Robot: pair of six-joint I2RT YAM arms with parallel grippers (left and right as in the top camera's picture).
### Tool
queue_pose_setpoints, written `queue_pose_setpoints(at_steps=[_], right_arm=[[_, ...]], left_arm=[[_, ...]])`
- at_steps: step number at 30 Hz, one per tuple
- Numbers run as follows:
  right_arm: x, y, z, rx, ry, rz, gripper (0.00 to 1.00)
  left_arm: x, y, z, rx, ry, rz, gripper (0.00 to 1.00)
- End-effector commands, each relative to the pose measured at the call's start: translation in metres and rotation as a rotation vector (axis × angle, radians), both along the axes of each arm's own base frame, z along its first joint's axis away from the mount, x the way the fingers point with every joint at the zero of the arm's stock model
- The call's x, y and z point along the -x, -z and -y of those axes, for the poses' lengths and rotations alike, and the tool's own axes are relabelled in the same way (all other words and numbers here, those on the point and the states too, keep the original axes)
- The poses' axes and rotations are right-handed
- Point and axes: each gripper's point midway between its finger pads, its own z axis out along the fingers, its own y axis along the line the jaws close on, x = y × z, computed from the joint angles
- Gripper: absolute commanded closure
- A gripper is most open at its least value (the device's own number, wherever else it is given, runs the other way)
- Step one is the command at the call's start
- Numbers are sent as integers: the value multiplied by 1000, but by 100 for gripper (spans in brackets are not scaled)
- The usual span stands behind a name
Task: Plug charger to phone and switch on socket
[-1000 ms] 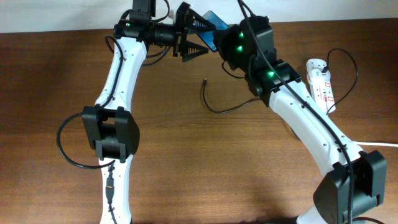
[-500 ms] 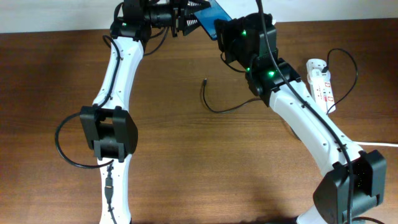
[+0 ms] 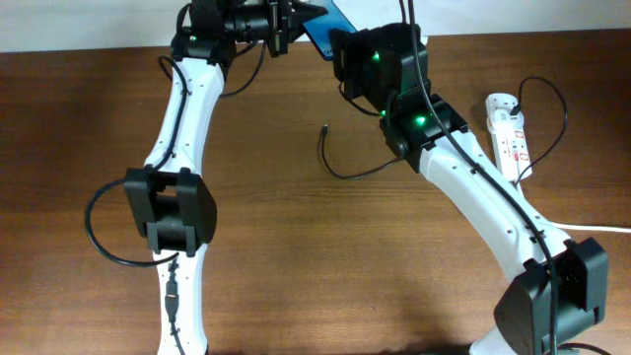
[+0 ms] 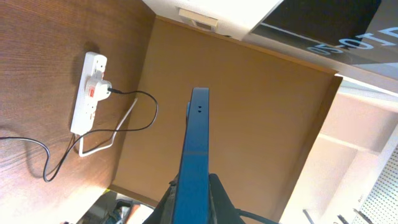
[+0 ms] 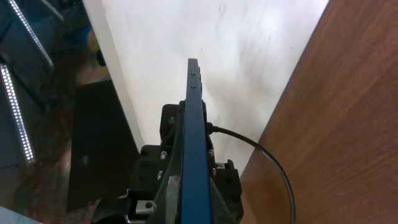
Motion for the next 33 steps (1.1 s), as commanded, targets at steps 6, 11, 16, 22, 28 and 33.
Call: queue_pose_setpoints(at_steps=[6, 11, 16, 22, 28, 33], right_arm=[[9, 4, -21, 118, -109, 48, 78], [4, 15, -3, 216, -94, 41, 51], [-2, 33, 39, 500, -258, 121, 2], [23, 90, 75, 771, -432, -11, 2], [36, 134, 70, 793, -525, -130, 27], [29, 202, 27, 734, -669, -160, 42]], left_arm=[[5, -7, 3, -4, 22, 56, 100], [3, -3, -6, -30, 26, 127, 100], [3, 26, -47, -124, 27, 224, 100], [16, 30, -72, -128, 105, 422, 100], [19, 48, -109, -161, 76, 396, 100], [12, 80, -146, -301, -27, 240, 100]])
